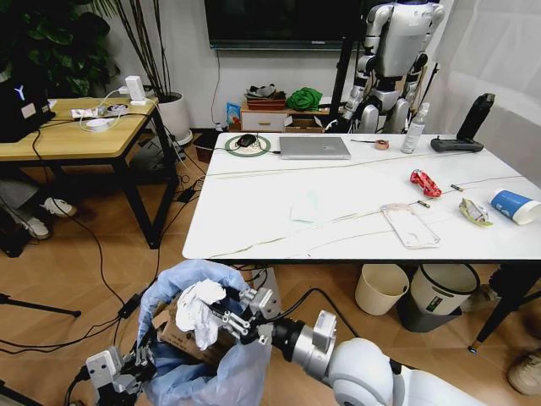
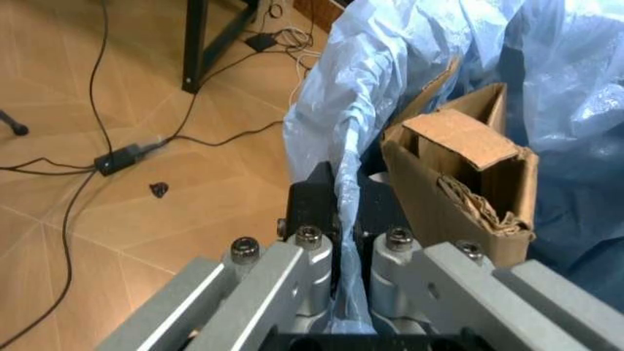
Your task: Pick up the trash bin and place the trash from the table into it.
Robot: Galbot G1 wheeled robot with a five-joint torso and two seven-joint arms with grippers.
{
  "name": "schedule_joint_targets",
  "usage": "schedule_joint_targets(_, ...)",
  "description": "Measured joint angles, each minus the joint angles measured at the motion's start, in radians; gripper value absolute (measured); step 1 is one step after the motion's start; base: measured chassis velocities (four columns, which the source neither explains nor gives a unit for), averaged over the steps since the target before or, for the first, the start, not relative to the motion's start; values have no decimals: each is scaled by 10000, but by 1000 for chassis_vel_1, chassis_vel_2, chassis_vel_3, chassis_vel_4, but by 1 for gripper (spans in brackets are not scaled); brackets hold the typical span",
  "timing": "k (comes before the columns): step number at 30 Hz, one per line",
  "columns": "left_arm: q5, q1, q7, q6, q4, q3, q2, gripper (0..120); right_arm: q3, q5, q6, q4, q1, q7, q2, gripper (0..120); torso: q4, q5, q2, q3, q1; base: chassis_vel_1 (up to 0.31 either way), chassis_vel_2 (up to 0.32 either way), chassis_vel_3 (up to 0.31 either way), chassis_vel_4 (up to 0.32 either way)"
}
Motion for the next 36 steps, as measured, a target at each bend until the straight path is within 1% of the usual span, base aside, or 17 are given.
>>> schedule_joint_targets(3, -14, -86, -32, 16, 85, -12, -27, 0, 53, -21, 3, 116, 5, 24, -180, 60, 1, 0, 0, 0, 0, 0, 0, 0, 0)
schedule_joint_targets(4, -14, -86, -32, 16, 85, -12, -27, 0, 53, -21, 3, 116, 5, 24, -180, 60, 1, 0, 0, 0, 0, 0, 0, 0, 0)
schedule_joint_targets(5, -20, -95, -41, 18, 88, -21, -31, 0, 45, -31, 5, 133, 6, 38, -224, 64, 1, 1, 0, 0, 0, 0, 0, 0, 0)
schedule_joint_targets(8, -67, -119, -70, 33, 88, -71, -30, 0, -34, -68, -2, 218, 2, 142, -405, 77, 1, 1, 0, 0, 0, 0, 0, 0, 0)
schedule_joint_targets(10, -80, -128, -77, 37, 88, -82, -29, 0, -66, -70, -38, 251, 5, 182, -452, 82, 1, 1, 0, 0, 0, 0, 0, 0, 0)
schedule_joint_targets(12, -84, -134, -80, 40, 89, -87, -29, 0, -94, -72, -69, 271, 15, 214, -477, 84, 0, 1, 0, 0, 0, 0, 0, 0, 0)
schedule_joint_targets(13, -89, -143, -83, 42, 88, -88, -29, 0, -128, -73, -106, 300, 34, 255, -509, 92, 1, 1, 0, 0, 0, 0, 0, 0, 0)
schedule_joint_targets(14, -93, -152, -85, 46, 91, -89, -28, 0, -157, -72, -132, 326, 67, 295, -539, 96, 0, 1, 0, 0, 0, 0, 0, 0, 0)
schedule_joint_targets(16, -105, -158, -88, 50, 99, -87, -23, 0, -183, -40, -178, 371, 128, 390, -595, 100, 2, 1, 0, 0, 0, 0, 0, 0, 0)
schedule_joint_targets(20, -166, -188, -101, 55, 106, -132, 28, 0, -132, -6, -176, 484, 75, 569, -827, 100, 0, 1, 0, 0, 0, 0, 0, 0, 0)
schedule_joint_targets(22, -177, -193, -109, 59, 126, -132, 25, 0, 313, -13, -243, 539, 77, 819, -689, 100, -1, 0, 0, 0, 0, 0, 0, 0, 0)
schedule_joint_targets(23, -177, -191, -114, 60, 159, -123, 7, 0, 1044, 198, -601, 373, 194, 1169, -309, 100, 2, 1, 0, 0, 0, 0, 0, 0, 0)
schedule_joint_targets(25, -164, -184, -116, 60, 177, -86, -35, 0, 2028, 404, -1281, -74, 389, 1684, 187, 100, 2, 0, -2, 0, 1, 0, 0, 0, 0)
schedule_joint_targets(26, -164, -184, -116, 60, 177, -86, -35, 0, 2028, 404, -1281, -74, 389, 1684, 187, 100, 2, 0, -2, 0, 1, 0, 0, 0, 0)
schedule_joint_targets(30, -127, -223, -116, 61, 237, -30, -29, 0, 3553, 759, -2541, -1369, 802, 2305, 888, 100, 1, 0, -3, 0, 2, 0, 0, 0, 0)
schedule_joint_targets(32, -130, -236, -117, 67, 244, -25, -7, 0, 3780, 825, -2669, -1718, 926, 2334, 1016, 100, 0, 1, -4, 1, 2, 0, 0, 0, 0)
schedule_joint_targets(36, -130, -204, -114, 78, 257, -25, 38, 0, 4534, 1181, -3056, -3452, 1851, 2412, 1661, 100, 0, 0, -3, 1, 2, 0, 0, 0, 0)
